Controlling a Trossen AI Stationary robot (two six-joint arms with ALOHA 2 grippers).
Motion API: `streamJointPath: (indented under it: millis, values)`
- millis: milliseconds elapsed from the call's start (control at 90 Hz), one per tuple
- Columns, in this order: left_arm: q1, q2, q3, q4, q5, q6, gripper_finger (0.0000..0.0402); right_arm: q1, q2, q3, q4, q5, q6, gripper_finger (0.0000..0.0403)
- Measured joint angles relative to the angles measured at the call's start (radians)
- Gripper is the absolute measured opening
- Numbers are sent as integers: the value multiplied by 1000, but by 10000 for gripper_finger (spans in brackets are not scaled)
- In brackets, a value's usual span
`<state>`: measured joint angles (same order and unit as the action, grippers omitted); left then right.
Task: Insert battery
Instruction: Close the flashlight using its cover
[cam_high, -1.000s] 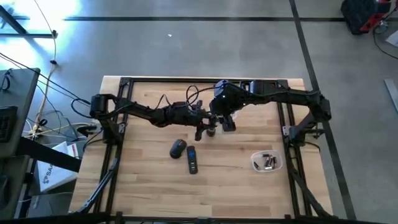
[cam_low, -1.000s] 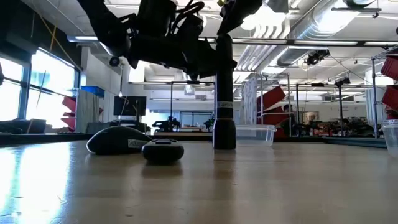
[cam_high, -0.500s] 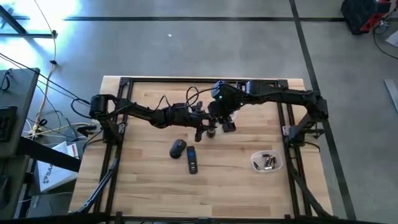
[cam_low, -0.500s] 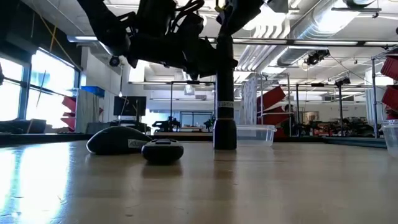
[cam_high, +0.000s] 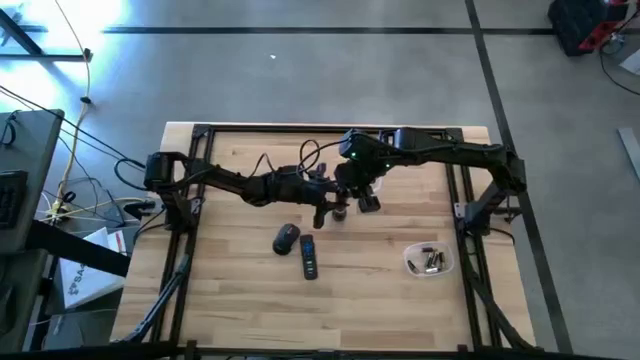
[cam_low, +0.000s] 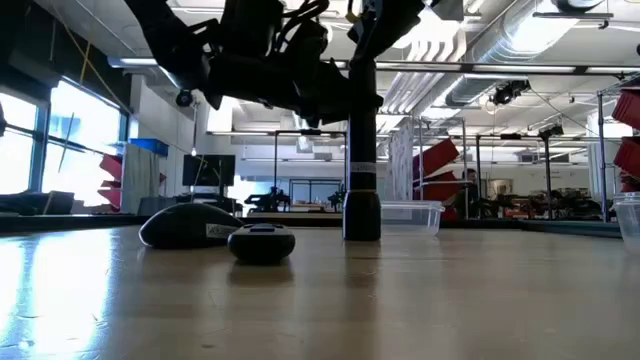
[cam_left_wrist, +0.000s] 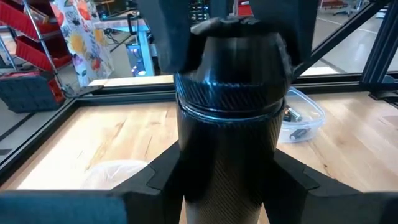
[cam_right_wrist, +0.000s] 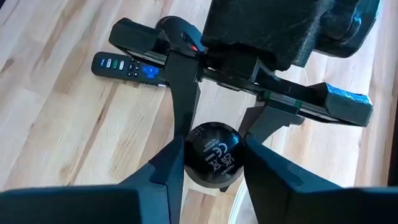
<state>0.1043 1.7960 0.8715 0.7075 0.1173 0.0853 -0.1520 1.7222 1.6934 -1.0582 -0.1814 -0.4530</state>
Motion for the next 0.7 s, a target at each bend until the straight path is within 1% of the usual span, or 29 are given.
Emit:
streamJointPath:
  millis: [133,211,500,700]
  values:
    - [0,0,0,1,0,-1,140,0,9,-1,-2,1,5,101]
    - [0,0,0,3,-9,-7,140,0,20,-1,-3,19,15,100]
    - [-1,0,-1,6,-31,-14,140,0,46,2,-3,38,94,100]
    - [-1,0,-2,14,-51,-22,140,0,46,2,-3,63,197,99]
